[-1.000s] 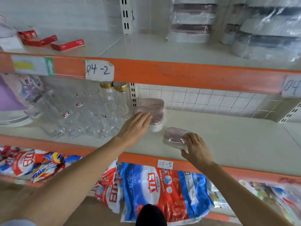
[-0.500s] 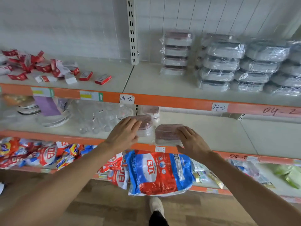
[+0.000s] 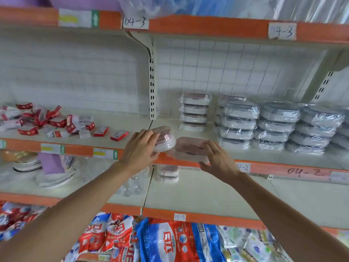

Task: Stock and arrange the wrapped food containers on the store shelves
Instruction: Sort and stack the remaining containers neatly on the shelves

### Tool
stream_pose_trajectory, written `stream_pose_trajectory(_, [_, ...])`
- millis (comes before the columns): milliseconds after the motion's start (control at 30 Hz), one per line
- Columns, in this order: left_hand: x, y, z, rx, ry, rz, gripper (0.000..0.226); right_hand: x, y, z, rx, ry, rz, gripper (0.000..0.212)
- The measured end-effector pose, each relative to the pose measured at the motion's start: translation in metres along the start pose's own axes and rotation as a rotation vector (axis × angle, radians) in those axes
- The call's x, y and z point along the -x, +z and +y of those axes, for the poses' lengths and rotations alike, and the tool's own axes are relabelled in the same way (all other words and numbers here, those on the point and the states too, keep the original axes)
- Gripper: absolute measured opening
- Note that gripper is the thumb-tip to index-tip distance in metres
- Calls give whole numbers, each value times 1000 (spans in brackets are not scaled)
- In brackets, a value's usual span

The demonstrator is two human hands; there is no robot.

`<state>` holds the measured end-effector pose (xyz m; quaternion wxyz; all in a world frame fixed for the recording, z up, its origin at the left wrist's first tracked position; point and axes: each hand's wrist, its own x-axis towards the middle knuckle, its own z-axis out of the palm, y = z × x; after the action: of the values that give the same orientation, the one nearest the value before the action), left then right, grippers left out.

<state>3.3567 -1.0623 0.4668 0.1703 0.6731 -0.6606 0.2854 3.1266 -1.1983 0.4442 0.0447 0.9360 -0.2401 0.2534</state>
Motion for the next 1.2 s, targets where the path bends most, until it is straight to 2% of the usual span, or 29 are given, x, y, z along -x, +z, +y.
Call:
stream_pose_trajectory(233, [-30,34,-27,-78,-15,-78,63,-69,44,57,0,53,-225,50])
stream_pose_trajectory(433, [-82,65,-30,-116,54,-82,56,-100,57,79,138,93,-384,42])
stream_pose_trajectory(533, [-113,82,-14,-89,111,-57,56,-114,44,82,107,126,-335,30])
stream_pose_trajectory(633, [-137,102,8,-34,153,-19,53,-128,20,94,47,168,-197,31])
stream_pose_trajectory(700, [-146,115,26,5,195,-32,49,-134,9,103,33,157,-145,32])
stream_pose_trajectory(800, [-154,133,37,88,228,-121,58,-136,5,111,17,146,-137,34])
stream_pose_trajectory(967, [-147,140,13,397,-27,-126,89,-147,10,117,-40,133,-261,45])
stream_pose_trajectory(1067, [-139,138,-4,478,-245,-280,107,-157,15,112,-41,86,-479,62])
stream_pose_trajectory(1133, [-135,140,-9,568,-309,-373,103,-163,21,108,-50,83,-602,78])
stream_pose_trajectory(1200, [-132,145,-10,677,-335,-385,92,-166,27,106,-48,112,-679,90])
